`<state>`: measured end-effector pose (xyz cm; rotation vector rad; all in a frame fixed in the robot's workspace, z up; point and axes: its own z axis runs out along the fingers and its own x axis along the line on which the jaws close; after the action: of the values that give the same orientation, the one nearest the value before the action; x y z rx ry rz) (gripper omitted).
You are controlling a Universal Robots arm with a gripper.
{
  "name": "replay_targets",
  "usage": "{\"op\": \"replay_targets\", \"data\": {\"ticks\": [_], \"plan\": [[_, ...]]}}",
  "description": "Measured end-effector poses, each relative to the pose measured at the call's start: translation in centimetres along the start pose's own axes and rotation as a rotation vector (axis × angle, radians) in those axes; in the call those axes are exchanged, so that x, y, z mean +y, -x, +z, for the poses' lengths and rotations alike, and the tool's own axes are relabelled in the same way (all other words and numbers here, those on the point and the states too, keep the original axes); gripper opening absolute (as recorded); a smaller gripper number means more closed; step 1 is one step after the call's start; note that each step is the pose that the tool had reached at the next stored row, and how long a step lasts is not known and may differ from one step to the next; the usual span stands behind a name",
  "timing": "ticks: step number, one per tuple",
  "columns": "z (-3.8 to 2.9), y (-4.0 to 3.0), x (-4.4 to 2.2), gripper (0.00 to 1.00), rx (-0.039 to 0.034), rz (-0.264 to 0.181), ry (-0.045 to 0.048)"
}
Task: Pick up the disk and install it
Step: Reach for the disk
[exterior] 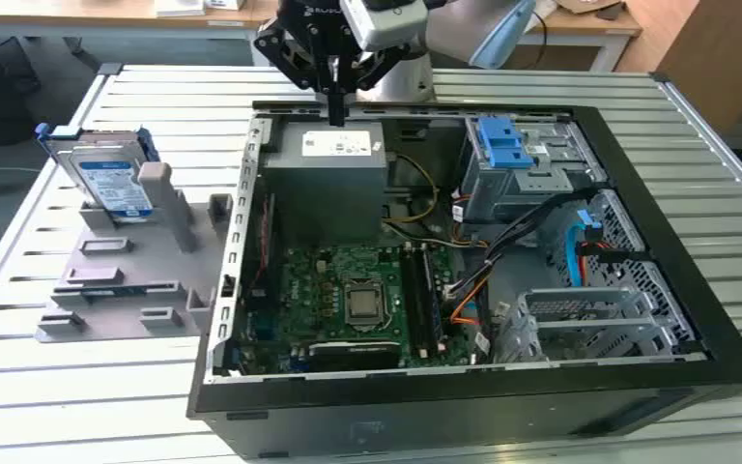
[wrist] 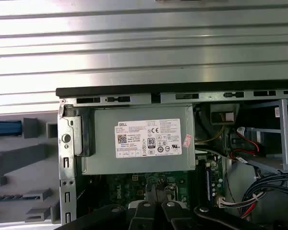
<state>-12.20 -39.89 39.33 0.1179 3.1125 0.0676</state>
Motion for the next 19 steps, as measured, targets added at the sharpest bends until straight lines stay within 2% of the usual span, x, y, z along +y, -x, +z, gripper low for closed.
{"op": "replay_targets", "data": {"ticks": [19], "plan": [[0.00, -0.22, -0.02, 0.11, 0.0000, 0.000, 0.0000]]}}
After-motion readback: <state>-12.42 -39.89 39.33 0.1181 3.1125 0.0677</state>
